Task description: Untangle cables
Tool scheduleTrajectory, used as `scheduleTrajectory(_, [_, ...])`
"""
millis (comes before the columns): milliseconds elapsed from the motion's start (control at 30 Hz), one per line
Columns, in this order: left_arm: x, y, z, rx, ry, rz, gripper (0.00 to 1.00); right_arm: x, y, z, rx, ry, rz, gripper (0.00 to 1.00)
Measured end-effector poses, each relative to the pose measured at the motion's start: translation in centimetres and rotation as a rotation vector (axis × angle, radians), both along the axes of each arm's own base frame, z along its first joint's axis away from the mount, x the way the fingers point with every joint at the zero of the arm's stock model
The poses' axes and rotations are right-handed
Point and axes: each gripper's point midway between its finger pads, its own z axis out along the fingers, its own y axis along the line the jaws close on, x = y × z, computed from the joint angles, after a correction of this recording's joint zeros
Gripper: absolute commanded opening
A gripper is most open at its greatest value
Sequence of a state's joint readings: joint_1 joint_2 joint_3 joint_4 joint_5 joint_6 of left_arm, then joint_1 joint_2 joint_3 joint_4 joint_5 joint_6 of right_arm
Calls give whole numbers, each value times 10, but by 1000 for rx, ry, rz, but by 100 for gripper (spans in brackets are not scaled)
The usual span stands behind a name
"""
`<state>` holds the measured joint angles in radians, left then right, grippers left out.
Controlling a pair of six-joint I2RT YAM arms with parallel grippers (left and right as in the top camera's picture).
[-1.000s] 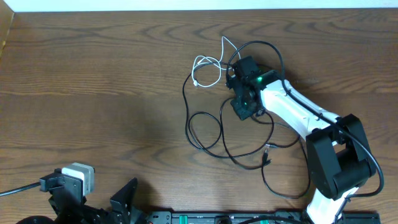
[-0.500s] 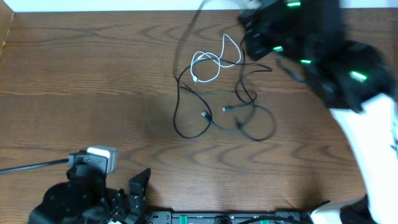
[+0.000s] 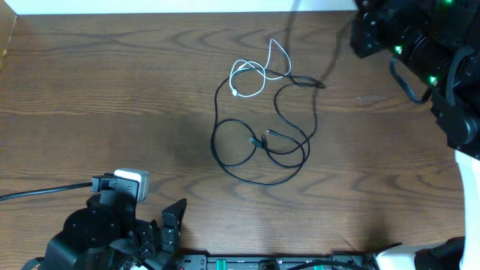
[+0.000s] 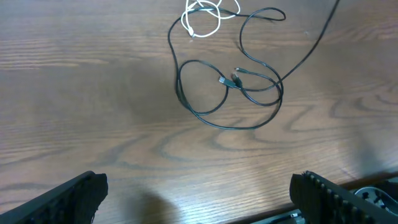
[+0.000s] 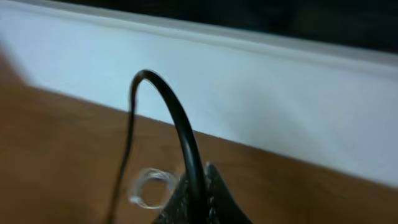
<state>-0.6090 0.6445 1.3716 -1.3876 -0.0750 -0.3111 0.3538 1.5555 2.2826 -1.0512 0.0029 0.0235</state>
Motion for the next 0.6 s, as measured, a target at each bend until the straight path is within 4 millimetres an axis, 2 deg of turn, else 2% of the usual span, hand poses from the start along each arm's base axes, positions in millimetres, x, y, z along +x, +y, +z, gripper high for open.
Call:
scheduleTrajectory(67, [0, 0, 0, -1, 1, -2, 99, 5, -33, -10, -36, 36, -157, 1])
scheduleTrajectory(133, [0, 0, 0, -1, 1, -2, 99, 8, -62, -13, -53, 44, -293, 1])
scheduleTrajectory(200, [0, -1, 0, -2, 0, -2, 99, 10, -89, -4, -46, 9, -412, 1])
scheduleTrajectory(267, [0, -1, 0, -2, 0, -2, 99, 9, -109, 15, -14, -58, -488, 1])
scheduleTrajectory(300, [0, -1, 0, -2, 0, -2, 99, 7, -113, 21, -5, -76, -500, 1])
scheduleTrajectory(400, [0, -1, 0, -4, 0, -5, 99, -5, -117, 63, 87, -212, -481, 1])
scheduleTrajectory(500, [0, -2, 0, -6, 2, -7, 99, -35, -116, 115, 177, -370, -425, 1])
scheduleTrajectory(600, [0, -2, 0, -7, 2, -8, 99, -74, -117, 148, 229, -473, -384, 1])
